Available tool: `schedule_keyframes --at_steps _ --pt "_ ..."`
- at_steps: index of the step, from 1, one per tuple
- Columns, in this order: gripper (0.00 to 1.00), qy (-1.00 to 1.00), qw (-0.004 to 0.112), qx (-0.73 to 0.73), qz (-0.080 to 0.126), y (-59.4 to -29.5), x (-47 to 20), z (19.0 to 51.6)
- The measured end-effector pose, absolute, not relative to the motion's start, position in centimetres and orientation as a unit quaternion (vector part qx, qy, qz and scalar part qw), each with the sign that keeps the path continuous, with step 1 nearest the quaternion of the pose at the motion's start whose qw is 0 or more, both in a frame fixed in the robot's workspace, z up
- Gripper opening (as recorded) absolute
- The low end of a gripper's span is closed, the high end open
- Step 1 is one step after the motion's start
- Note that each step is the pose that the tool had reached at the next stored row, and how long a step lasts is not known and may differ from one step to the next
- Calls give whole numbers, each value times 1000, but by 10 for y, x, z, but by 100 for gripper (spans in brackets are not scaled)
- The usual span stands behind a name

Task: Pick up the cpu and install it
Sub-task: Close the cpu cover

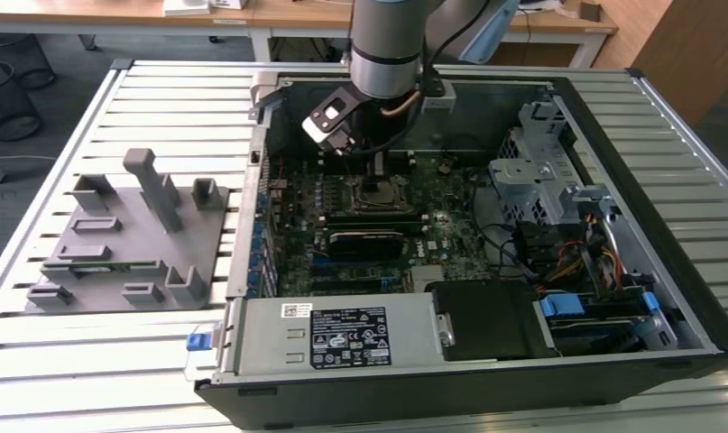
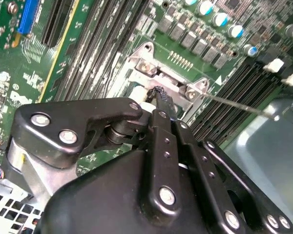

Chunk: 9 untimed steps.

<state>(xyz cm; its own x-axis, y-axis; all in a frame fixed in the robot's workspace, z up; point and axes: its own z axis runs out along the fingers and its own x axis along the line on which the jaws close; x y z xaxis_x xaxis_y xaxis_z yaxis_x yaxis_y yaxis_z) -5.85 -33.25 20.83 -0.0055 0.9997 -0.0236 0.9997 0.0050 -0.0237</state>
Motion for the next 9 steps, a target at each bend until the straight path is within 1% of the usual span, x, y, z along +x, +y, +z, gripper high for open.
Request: schedule_keyframes --at_steps 9 --pt "11 709 0 705 -17 -333 -50 208"
